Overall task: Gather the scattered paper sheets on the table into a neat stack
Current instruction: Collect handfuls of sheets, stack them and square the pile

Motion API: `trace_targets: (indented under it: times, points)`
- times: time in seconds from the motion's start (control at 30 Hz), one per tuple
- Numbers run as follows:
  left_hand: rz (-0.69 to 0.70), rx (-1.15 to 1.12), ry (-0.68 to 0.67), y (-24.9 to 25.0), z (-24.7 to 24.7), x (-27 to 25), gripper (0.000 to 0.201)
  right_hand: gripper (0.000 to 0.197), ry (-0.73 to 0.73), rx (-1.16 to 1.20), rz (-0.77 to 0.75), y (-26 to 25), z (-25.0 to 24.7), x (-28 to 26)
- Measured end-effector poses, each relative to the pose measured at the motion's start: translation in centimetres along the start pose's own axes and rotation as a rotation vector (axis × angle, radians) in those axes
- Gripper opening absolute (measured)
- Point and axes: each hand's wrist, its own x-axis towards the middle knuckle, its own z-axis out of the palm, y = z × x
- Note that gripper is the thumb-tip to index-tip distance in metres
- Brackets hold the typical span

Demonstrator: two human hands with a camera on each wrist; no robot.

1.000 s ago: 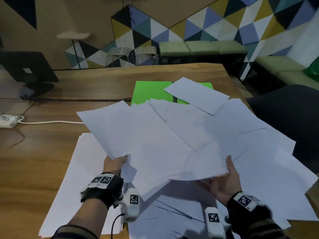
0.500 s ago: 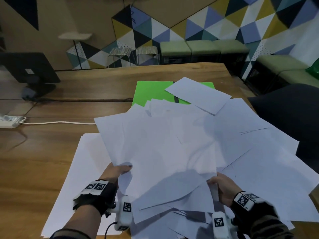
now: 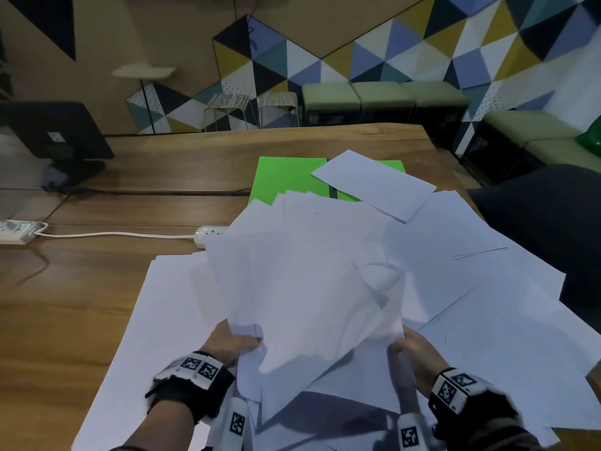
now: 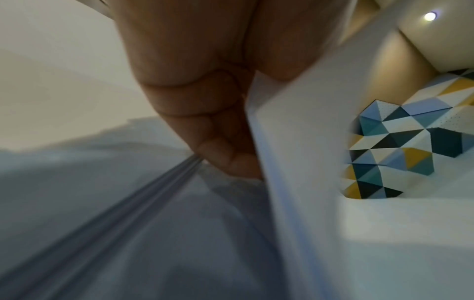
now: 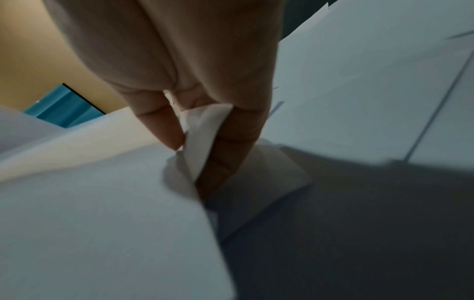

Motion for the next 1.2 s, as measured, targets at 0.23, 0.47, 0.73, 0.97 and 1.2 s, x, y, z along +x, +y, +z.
trace_targets:
  times: [0.23,0.47,0.73,0.97,1.2]
  points:
    - [0.016,-0.040,0.010,-0.7,-0.6,0.2,0.046,0.024,0.220,0.035,-0.073,0.1,-0.8,-0.8]
    - [0.000,0.000,-0.043,-1.1,-0.6,0.4,0.020,0.021,0.268,-0.021,-0.214,-0.2,-0.5,-1.0]
    - [0.000,-0.107,-0.054,-2.5,-0.5,0.9,0.016,0.013,0.452,-0.052,-0.101,0.4,-1.1,0.1]
    - [0.032,-0.289,-0.083,-2.6,-0.2,0.5,0.047,0.036,0.511,-0.088,-0.079,0.0,-1.5,-0.5]
    - [0.055,-0.315,-0.059,-2.8,0.1,0.7,0.044,0.046,0.251,0.065,0.168,0.9,0.5,-1.7]
